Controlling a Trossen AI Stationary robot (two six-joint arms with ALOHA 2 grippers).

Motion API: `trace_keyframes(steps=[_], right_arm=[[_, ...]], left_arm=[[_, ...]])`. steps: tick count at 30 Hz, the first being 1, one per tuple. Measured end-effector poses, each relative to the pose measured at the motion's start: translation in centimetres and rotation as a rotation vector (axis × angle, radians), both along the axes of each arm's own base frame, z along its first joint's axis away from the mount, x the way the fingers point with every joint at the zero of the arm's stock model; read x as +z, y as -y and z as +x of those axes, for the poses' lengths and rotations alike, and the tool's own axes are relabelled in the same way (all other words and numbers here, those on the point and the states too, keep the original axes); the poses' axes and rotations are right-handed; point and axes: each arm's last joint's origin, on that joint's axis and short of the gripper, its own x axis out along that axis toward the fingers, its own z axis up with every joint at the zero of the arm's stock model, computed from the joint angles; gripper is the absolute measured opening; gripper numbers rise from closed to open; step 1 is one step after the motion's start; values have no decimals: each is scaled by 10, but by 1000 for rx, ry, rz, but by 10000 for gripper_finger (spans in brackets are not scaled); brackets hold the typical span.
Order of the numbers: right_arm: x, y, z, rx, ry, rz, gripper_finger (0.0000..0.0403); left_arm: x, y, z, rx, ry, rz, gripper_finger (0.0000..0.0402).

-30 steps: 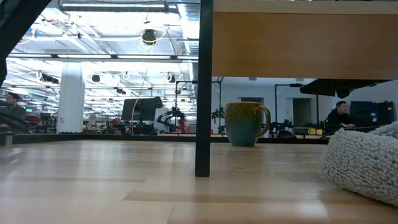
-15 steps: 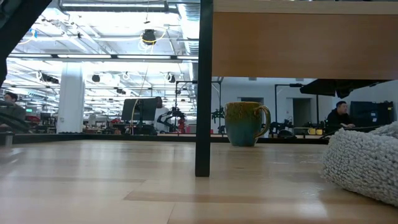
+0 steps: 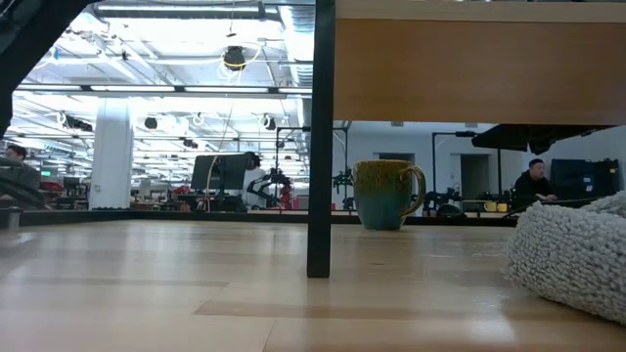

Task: Stack small to large cups/mugs on shelf
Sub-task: Put the white mug on the shelf

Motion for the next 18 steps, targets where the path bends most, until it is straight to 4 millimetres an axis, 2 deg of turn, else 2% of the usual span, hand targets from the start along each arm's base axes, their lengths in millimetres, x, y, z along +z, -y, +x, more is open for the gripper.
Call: trace_keyframes(steps=[5, 13, 18], right_arm=[[0, 0, 0, 0, 0, 0, 76], [0, 0, 0, 0, 0, 0, 76], [0, 0, 0, 0, 0, 0, 76]], left_arm=[[-1, -2, 0, 45, -15, -42, 3], [-3, -2, 3, 128, -22, -100, 37], [-3, 0, 3, 126, -18, -110, 43]])
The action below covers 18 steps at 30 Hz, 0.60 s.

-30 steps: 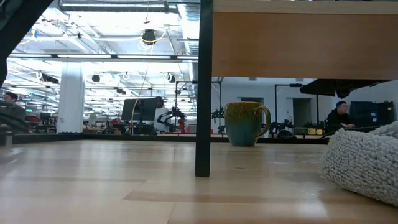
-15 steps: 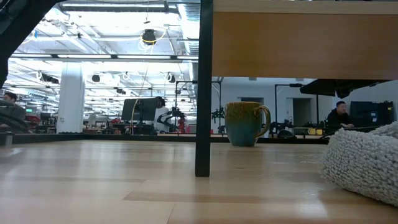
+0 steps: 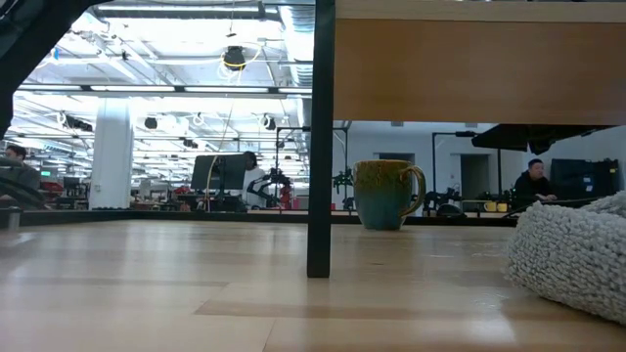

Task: Stack small to large cups/mugs on shelf
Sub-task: Put the white mug on the shelf

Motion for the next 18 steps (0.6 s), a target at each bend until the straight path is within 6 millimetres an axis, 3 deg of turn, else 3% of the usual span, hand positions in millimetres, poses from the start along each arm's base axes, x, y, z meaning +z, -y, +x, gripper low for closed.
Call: trace_keyframes(steps=[18], right_arm=[[0, 0, 0, 0, 0, 0, 76]], left_arm=[[4, 4, 2, 41, 35, -51, 45]])
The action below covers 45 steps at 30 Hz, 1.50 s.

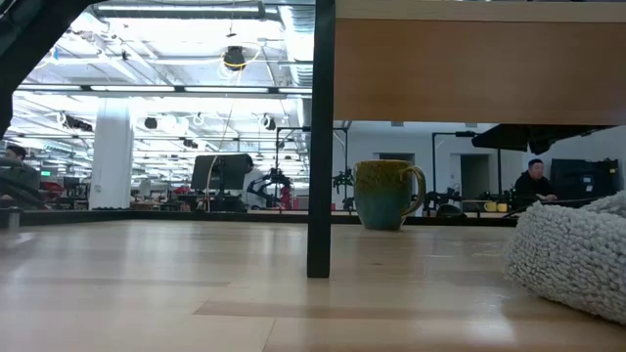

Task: Stack small to large cups/mugs on shelf
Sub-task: Put the white mug on the shelf

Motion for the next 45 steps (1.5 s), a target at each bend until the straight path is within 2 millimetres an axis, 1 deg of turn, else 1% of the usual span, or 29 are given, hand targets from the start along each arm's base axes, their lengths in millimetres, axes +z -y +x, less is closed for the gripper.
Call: trace_keyframes(steps=[11, 15, 18, 20, 23, 26, 31, 37, 45], right_arm=[[0, 0, 0, 0, 0, 0, 76], [0, 0, 0, 0, 0, 0, 76], [0, 0, 0, 0, 0, 0, 76], [0, 0, 0, 0, -1, 0, 76], [0, 0, 0, 2, -3, 0, 76], [-1, 0, 0, 3, -13, -2, 76], [-2, 0, 1, 2, -21, 3, 76], [-3, 1, 1, 3, -31, 8, 76], [-3, 1, 1, 2, -37, 10, 76]], left_arm=[[1, 0, -1, 7, -3, -9, 45], [1, 2, -1, -30, -6, -53, 45], [-5, 2, 3, -41, -13, -66, 45], [-15, 2, 7, -38, -47, -67, 45], [-25, 2, 14, -40, -60, -68, 46], [-28, 1, 15, -30, -68, -63, 52], [-25, 0, 13, -30, -61, -51, 74], [-15, 5, 9, -44, -36, -48, 98], [-15, 11, 10, -61, -27, -30, 112]])
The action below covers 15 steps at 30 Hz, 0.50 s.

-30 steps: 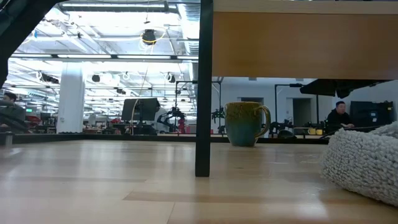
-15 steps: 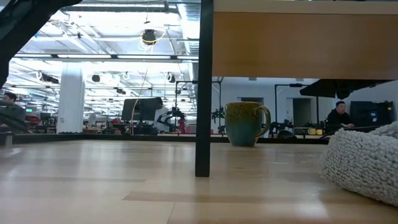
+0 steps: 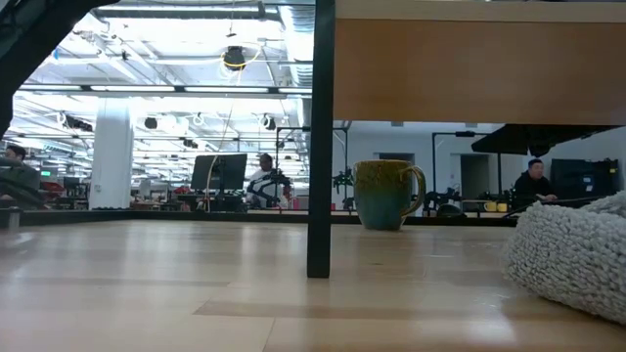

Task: Stack small to large cups/mugs on shelf
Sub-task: Put the white mug on the shelf

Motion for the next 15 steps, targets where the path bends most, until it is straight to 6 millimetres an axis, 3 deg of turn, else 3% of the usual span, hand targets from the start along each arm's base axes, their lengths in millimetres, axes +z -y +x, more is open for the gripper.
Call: trace_keyframes(steps=[7, 15], right_arm=[[0, 0, 0, 0, 1, 1, 76], [0, 0, 0, 0, 0, 0, 76]], left_arm=[[1, 2, 1, -43, 22, 12, 122], [1, 18, -1, -126, 45, 101, 124]])
